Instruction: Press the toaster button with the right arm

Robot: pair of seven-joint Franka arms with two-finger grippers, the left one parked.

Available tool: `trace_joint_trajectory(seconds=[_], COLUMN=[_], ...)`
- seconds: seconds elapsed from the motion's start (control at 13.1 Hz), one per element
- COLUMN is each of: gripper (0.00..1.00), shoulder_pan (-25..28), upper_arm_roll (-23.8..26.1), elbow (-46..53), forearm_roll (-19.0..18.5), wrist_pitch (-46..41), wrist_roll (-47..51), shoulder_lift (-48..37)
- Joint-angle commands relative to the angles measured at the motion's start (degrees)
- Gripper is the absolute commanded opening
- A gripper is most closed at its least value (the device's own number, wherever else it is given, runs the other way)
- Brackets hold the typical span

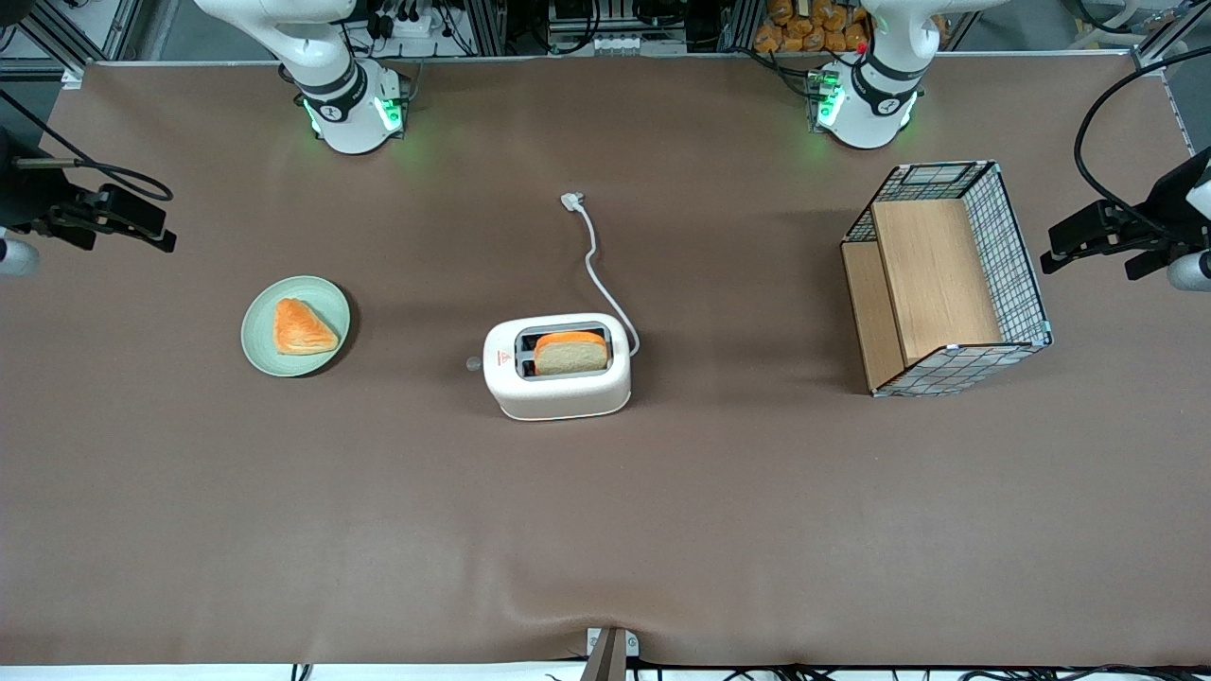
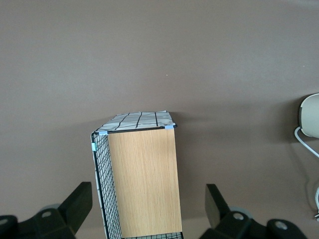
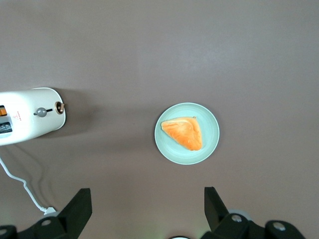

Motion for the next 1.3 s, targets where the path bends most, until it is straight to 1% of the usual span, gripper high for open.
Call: trace_joint_trajectory(seconds=[0.0, 0.15, 0.31, 0.61, 0.77, 0.92, 1.07, 1.22], gripper=[1.0, 1.0, 1.0, 1.0, 1.0, 1.0, 1.0, 1.0], shoulder_pan=[0.29, 0.11, 0.03, -0.5, -0.5, -0.5, -0.24, -0.15], upper_arm_roll=[0.66, 0.48, 0.57, 0.04, -2.76, -3.04, -2.86, -1.9], elbow=[-3.02, -1.45, 2.85, 3.31, 3.31, 3.31, 3.31, 3.31], forearm_roll=[-1.42, -1.68, -1.5, -2.2, -1.86, -2.03, -2.73, -5.36], wrist_pitch=[0.76, 1.29, 0.59, 0.24, 0.23, -0.72, -0.99, -0.91], wrist_roll=[1.99, 1.55, 1.81, 1.64, 0.5, -1.0, -2.13, -5.12], shoulder_lift=[-2.47, -1.24, 1.74, 1.49, 1.4, 1.23, 0.96, 0.87])
